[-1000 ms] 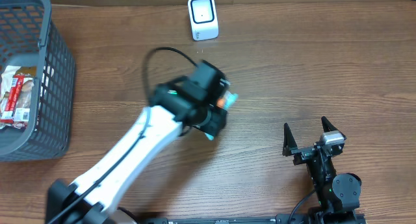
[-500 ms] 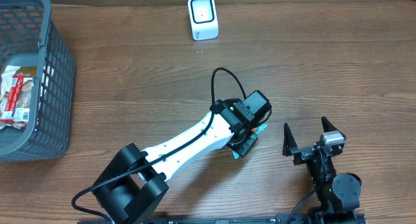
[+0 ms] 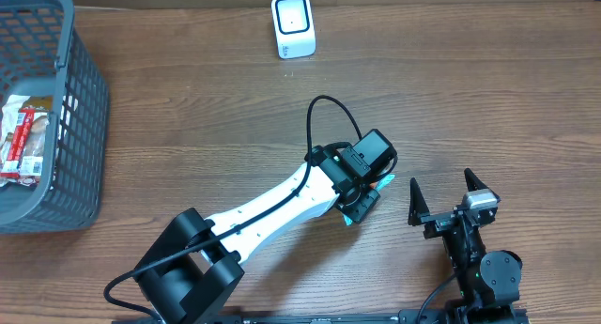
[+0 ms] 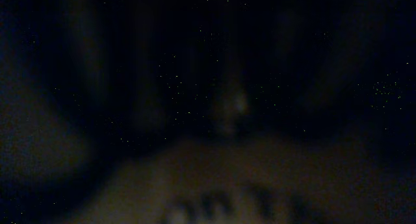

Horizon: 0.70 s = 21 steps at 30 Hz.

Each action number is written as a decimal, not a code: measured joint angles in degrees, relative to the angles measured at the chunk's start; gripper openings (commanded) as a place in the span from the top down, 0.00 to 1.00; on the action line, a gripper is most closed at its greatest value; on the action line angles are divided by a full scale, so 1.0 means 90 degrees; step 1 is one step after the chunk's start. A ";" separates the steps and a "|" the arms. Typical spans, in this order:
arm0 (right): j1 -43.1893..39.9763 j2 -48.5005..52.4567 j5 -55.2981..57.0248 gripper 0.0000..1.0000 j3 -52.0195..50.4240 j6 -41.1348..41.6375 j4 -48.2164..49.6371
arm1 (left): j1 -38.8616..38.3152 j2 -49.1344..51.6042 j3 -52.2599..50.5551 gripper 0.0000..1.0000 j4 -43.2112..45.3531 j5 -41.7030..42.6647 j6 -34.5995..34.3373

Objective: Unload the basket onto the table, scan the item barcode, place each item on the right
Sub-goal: 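Carry the teal packet out toward the table centre near the right gripper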

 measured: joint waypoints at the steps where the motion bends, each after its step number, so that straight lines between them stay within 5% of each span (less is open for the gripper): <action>1: 0.0000 0.0000 0.0000 0.00 0.0000 0.0002 0.0000 | 0.0000 0.0000 0.0000 0.41 0.0022 0.0000 0.0000; 21: 0.0000 0.0000 0.0000 0.00 0.0000 -0.0002 -0.0002 | -0.0165 0.0000 0.0000 0.40 0.0262 0.0000 0.0000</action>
